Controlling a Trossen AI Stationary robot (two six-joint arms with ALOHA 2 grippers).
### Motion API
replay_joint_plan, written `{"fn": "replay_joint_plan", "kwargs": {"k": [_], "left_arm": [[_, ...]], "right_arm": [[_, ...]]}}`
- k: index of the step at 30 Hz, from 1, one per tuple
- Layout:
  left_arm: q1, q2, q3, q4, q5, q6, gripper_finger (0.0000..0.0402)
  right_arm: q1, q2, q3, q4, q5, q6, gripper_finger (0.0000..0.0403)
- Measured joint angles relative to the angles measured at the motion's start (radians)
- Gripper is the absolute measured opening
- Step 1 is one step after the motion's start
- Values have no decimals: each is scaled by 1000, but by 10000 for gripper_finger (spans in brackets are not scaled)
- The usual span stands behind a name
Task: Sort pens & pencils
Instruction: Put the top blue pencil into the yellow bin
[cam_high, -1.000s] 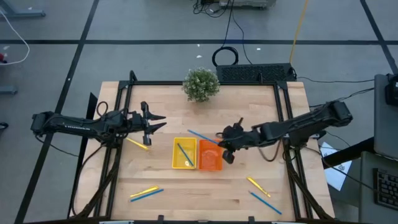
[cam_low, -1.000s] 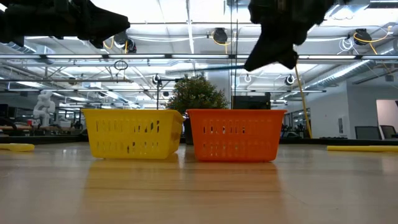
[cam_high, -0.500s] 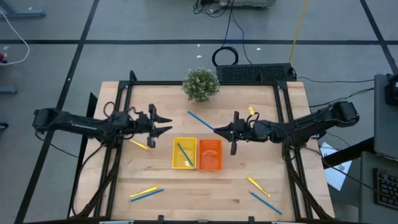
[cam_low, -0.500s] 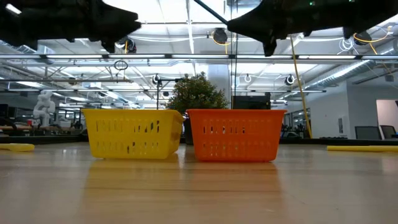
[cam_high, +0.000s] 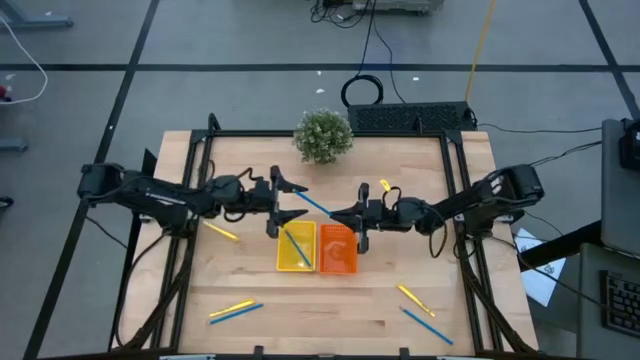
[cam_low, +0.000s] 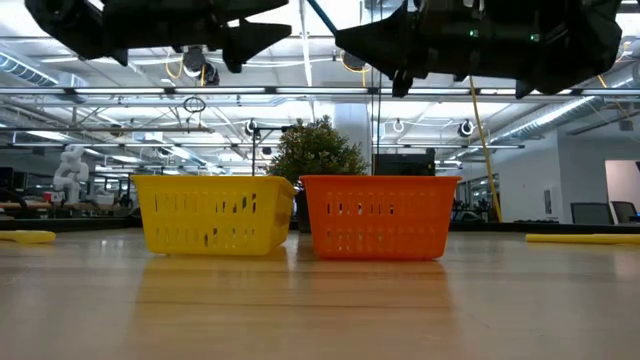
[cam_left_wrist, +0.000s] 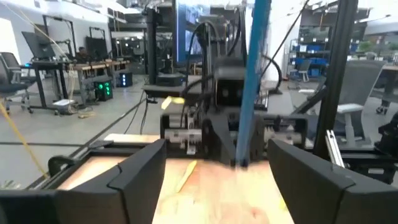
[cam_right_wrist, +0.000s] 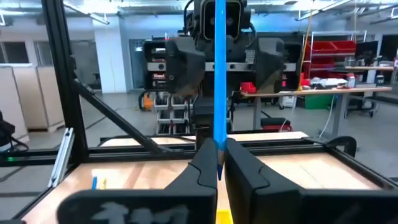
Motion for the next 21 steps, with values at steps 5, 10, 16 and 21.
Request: {"fn": "replay_joint_plan", "kwargs": {"k": [5,10,16,21], "left_arm": [[-14,67,19,80,20,-6,289],[-13,103,19,151,19,-7,289],[-13,107,19,217,19,-2,289],[-13,107,19,213,-15,-3,288]], "right_arm": [[-2,19,1,15,1,0,0],[-2,18,2,21,1,6,0],[-8,18,3,2,1,25,0],[-7,18,3,1,1,25,0]]}}
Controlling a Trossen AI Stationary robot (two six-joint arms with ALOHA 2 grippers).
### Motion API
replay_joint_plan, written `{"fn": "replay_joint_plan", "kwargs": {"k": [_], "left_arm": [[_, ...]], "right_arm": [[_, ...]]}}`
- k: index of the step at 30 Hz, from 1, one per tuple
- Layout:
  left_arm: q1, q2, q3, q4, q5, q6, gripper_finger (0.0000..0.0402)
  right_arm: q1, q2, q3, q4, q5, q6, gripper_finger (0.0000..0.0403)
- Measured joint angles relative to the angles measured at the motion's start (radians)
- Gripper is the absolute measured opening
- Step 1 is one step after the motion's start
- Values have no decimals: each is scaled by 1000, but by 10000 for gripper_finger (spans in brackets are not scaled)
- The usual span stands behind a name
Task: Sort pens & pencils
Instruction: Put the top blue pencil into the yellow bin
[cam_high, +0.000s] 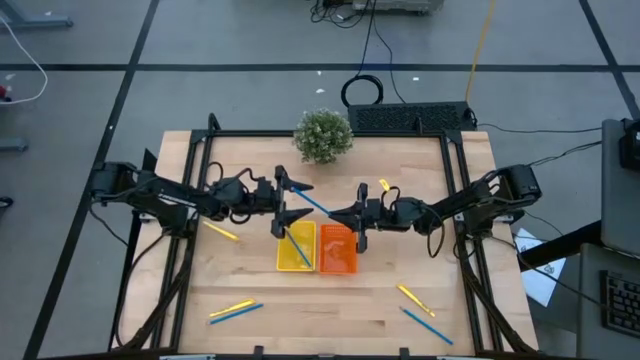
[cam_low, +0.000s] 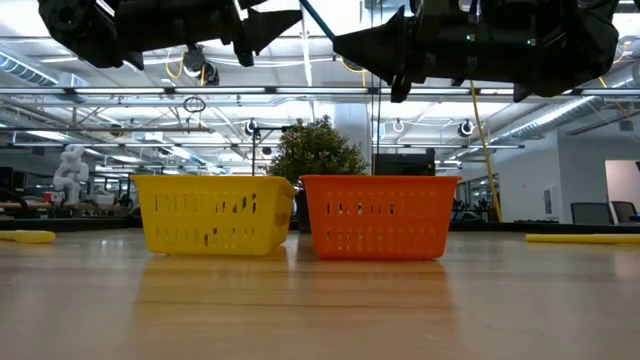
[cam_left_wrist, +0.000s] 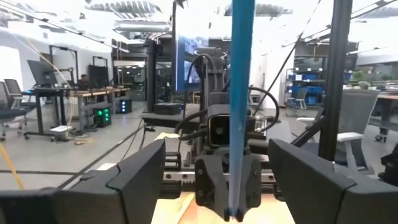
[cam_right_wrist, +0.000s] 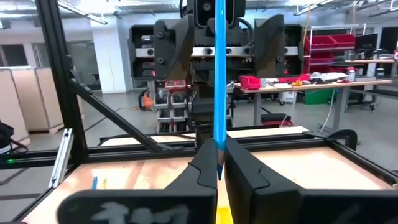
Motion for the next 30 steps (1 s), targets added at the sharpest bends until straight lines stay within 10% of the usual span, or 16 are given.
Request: {"fn": "replay_joint_plan", "kwargs": {"k": [16,30], "left_arm": [[0,0,0,3,-38,-9,21],[0,0,0,0,-35,-4,12]], "right_arm": [[-1,0,0,-6,7,7,0],[-2,0,0,-7,5,26,21]]}}
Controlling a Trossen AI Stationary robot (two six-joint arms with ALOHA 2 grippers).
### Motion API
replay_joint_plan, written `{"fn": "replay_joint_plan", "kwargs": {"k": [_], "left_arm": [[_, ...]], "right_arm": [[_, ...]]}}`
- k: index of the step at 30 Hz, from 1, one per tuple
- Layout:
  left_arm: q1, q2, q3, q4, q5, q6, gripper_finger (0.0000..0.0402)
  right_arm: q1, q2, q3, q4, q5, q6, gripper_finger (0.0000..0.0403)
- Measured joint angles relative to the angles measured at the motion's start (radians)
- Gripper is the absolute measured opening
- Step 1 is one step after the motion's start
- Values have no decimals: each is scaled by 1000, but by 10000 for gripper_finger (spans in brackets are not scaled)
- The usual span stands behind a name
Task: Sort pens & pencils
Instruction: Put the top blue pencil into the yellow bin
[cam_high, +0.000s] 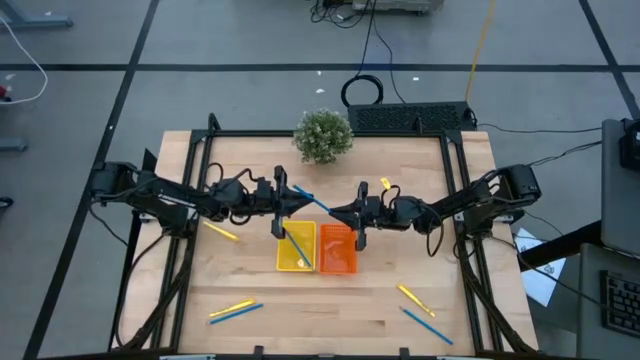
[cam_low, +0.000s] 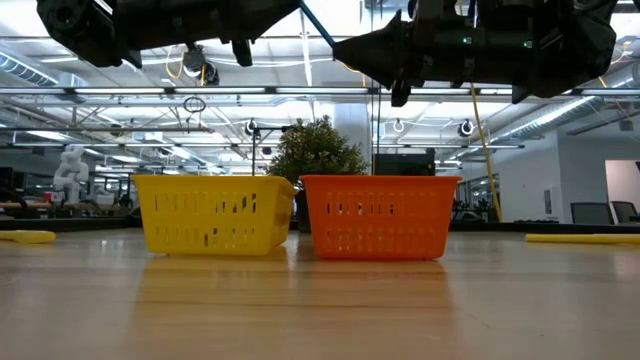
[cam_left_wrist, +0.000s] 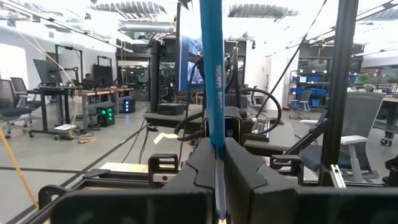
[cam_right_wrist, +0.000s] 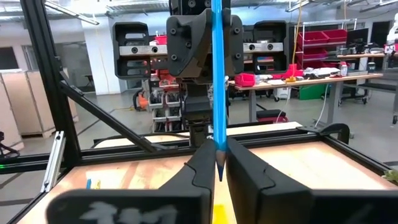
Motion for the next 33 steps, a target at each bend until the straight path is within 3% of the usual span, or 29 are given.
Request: {"fn": "replay_joint_plan", "kwargs": {"k": [7,22,33], "left_arm": [[0,-1,0,-5,-5,5,11],[3,-2,0,-25,-18,5,11],[3,-53,-7,-101,-20,3,10]], "right_arm": [[0,0,0,0,-1,34,51],[2,0,0,0,-1,46,203],[2,0,0,2,0,87,221]]}}
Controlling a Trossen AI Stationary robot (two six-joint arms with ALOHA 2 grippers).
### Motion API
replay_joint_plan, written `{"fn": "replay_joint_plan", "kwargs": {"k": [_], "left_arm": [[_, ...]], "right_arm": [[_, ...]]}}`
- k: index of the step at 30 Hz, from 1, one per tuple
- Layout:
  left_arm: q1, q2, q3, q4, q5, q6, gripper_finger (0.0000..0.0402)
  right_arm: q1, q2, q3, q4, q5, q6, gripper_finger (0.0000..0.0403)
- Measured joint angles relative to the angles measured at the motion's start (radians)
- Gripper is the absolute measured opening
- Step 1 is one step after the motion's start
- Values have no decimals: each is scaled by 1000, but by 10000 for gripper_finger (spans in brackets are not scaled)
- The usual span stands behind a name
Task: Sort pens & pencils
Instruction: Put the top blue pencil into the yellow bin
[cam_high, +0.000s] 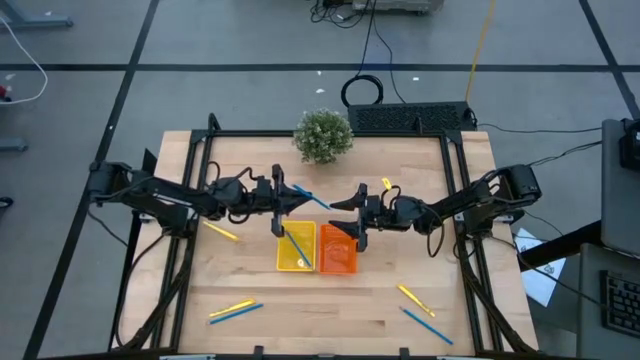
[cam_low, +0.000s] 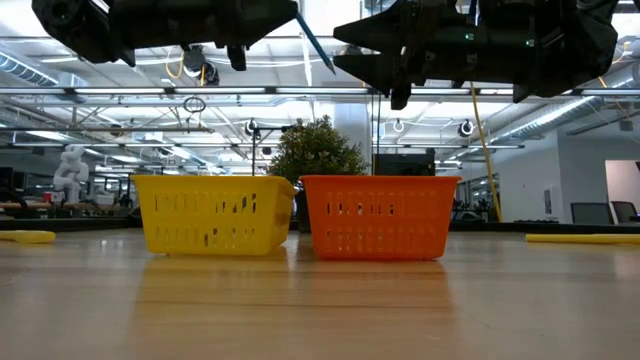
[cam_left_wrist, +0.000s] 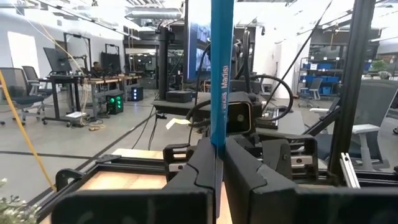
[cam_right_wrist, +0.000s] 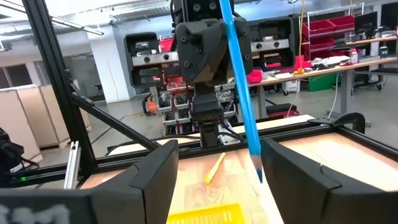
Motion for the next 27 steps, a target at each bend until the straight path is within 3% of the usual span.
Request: {"fn": "replay_joint_plan", "kwargs": {"k": [6,16,23,27], "left_arm": [[-1,-98,0,-182,0,-6,10],[-41,-334,0,-681,37,-62,10],[-112,-230,15,-751,39,-33,10],[-135,-125,126,-935,40,28,10]], "right_arm": [[-1,-2,0,-1,1,-11,222],[-5,-72,0,-139,2,-19,222],[-6,-78,0,-146,4,-27,222],[-7,-78,0,-155,4,-27,222]]}}
